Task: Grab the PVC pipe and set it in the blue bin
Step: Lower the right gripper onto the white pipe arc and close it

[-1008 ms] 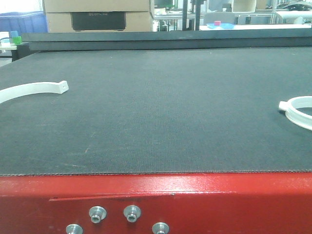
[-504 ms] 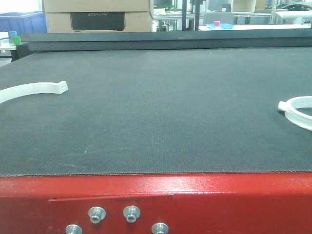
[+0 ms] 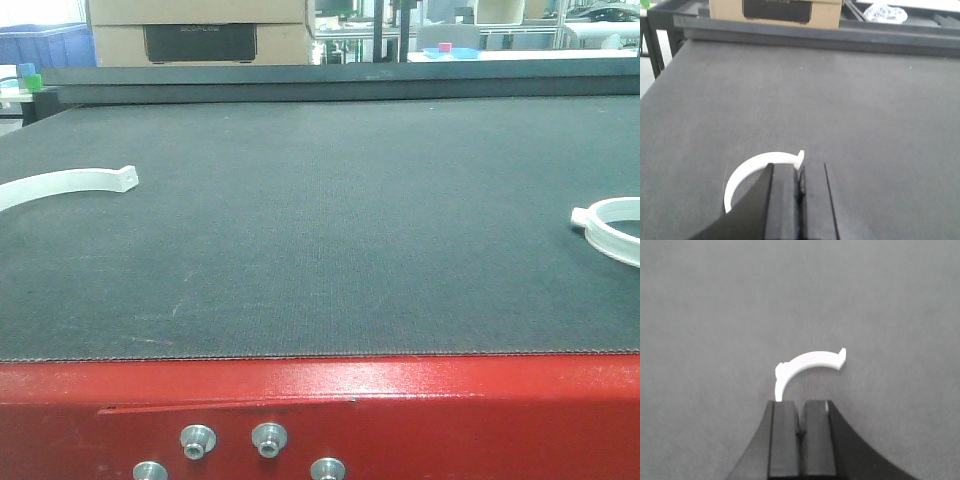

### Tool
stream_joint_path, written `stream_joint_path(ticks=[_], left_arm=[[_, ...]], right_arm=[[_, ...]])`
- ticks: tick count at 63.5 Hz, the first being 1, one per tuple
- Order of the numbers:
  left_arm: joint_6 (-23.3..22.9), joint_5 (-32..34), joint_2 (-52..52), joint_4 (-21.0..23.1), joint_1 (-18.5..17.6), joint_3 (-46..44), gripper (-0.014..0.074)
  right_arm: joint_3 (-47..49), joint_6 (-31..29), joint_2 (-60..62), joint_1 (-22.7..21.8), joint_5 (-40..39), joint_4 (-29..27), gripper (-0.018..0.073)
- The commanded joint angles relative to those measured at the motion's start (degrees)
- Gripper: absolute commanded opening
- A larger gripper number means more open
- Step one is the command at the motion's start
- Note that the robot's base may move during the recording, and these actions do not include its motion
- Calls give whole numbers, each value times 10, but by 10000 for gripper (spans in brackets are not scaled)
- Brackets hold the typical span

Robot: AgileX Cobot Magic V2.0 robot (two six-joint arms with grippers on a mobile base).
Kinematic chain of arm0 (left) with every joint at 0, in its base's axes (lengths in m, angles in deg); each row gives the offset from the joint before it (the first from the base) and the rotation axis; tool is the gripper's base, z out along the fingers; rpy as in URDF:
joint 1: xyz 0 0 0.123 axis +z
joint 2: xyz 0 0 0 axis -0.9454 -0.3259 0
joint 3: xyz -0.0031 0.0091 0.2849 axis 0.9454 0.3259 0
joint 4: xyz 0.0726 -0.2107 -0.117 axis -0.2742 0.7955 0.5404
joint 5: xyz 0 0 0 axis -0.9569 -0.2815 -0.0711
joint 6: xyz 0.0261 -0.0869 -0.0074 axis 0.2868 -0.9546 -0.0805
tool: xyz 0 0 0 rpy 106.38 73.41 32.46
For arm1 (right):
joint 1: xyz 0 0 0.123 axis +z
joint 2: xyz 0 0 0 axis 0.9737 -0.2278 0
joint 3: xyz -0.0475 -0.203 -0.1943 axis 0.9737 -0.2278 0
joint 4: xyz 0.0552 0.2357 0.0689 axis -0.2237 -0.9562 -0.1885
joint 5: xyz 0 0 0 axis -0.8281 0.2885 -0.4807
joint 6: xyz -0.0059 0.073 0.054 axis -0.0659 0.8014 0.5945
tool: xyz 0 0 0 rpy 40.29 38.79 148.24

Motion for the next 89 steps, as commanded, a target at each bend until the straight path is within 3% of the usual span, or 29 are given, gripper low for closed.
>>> stream_joint_path(ticks=[1,8,21,26,33,42,52,67,80,89], left_arm=[[-3,29,-11,2,3,-10,-111],[-3,30,-16,2,3,-12,-111],[-3,38,-17,-30,3,-12,-111],[-3,36,-18,-41,3,-12,-111],[-3,33,-32,-44,3,-12,-76],[-3,34,-67,-44,3,-12,96],[-3,50,-108,-44,3,-13,225],[-3,64,-157,-41,4,-29,235],[-3,64,-177,25,55,-30,235],[-3,62,-176,32,95,-30,235]], right_arm=[[5,-20,-45,1,-9,-1,-162],[5,-57,-88,13,-9,-1,-162],[5,-60,-143,38,-53,-1,-141],[5,-60,-155,45,-69,-1,-64],[5,-60,-173,48,-81,1,120],[5,-60,-202,48,-95,10,291],[10,-60,-238,50,-106,10,298],[58,-60,-299,50,-77,10,298],[102,-75,-352,51,-44,11,298],[114,-90,-381,59,-43,13,298]])
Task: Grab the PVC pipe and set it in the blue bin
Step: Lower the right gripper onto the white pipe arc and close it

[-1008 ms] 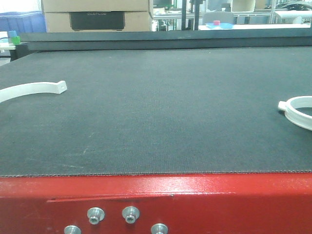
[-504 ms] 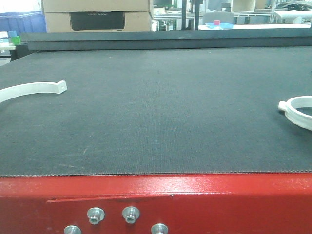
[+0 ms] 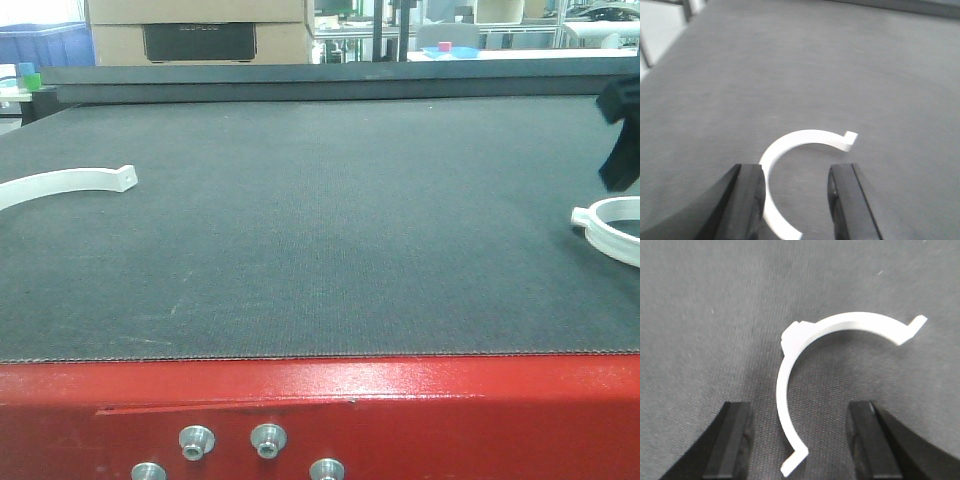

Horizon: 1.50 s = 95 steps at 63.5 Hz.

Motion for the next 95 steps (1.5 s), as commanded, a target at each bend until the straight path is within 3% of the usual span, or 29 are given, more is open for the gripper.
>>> stream_joint_path(ticks=[1,55,77,95], left_arm=[[-3,9,0,11,19,-5,235],[-3,16,-31,9,26,-5,235],[-3,25,-31,9,26,-5,235],[-3,26,-31,9,26,-5,235]], right_arm=[[11,-16,-19,8,-1,8,298],[20,-16,-106,17,-33,50,291],[20,-16,-109,17,-48,50,53],[20,-16,-109,17,-53,51,-66]])
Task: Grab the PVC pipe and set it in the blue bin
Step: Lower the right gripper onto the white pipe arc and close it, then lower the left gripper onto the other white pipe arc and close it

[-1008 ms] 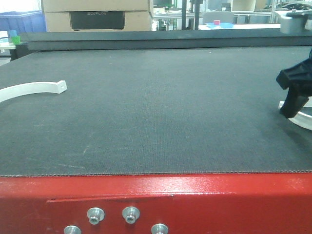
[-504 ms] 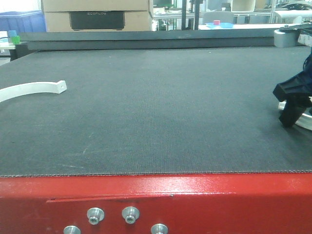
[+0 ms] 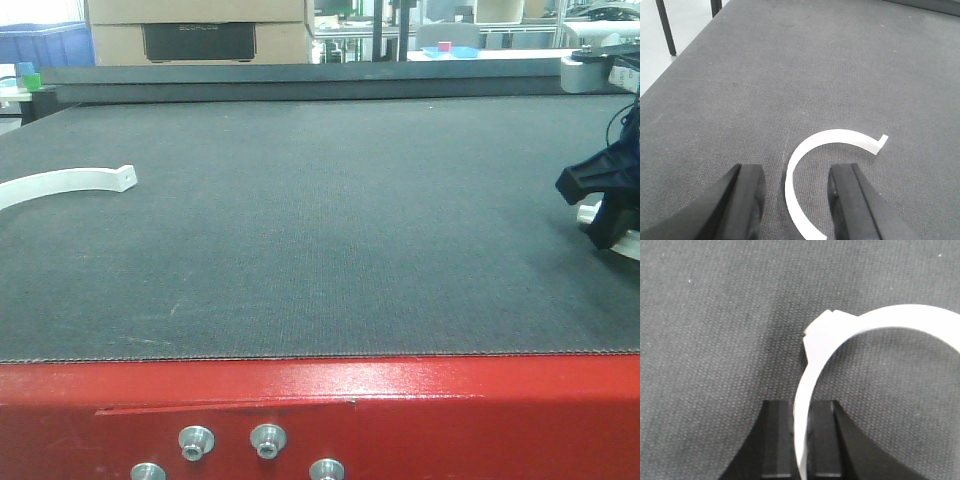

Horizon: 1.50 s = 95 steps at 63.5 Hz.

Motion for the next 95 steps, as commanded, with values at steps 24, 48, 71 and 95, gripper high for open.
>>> stream_joint_path(ticks=[24,48,71,95], left_arm=[[-3,11,-1,2,1,-4,233],[-3,-50,-103,2,1,-67,233],[-3,-113,-215,31,1,-162,233],[-3,-138,-303,30,1,-215,233]], right_arm=[[3,-2,69,1,-1,-1,-169],[3,-2,211,1,34,-35,-169],[3,-2,324,1,53,-43,-169],[3,-2,379,1,86,-47,-169]])
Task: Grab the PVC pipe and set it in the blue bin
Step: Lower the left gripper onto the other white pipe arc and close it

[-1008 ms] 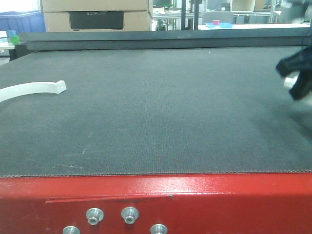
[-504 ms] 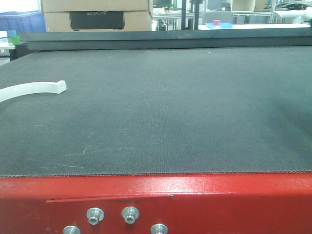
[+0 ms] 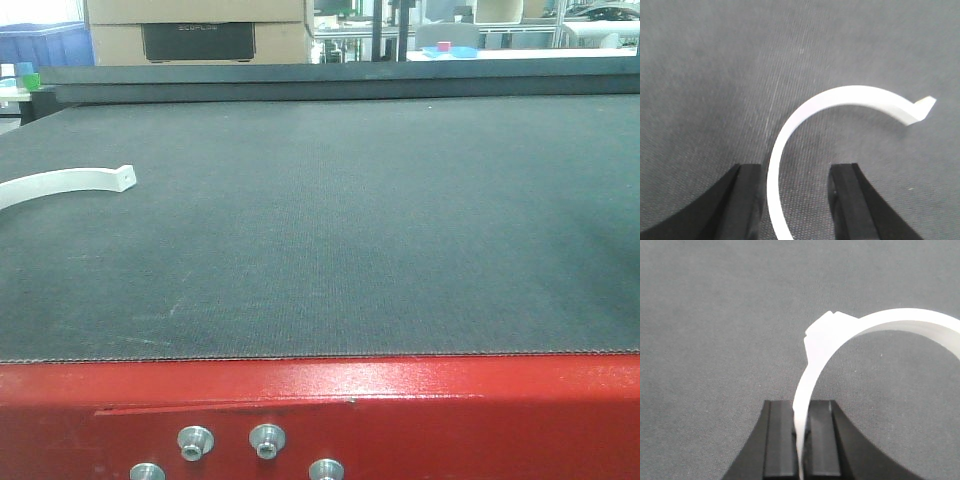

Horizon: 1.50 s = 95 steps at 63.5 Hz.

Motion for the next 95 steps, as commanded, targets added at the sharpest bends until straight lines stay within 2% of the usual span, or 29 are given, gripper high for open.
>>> stream_joint_path(ticks=[1,27,95], left_arm=[[-3,1,-17,4,1,-5,233],[-3,16,-62,-5,1,-5,233],[-1,49,-101,-5,1,-5,217]], right_arm=[[3,-2,16,0,-3,-2,-169],[3,-2,31,0,-1,-2,-169],[3,-2,31,0,-26,-2,-169]])
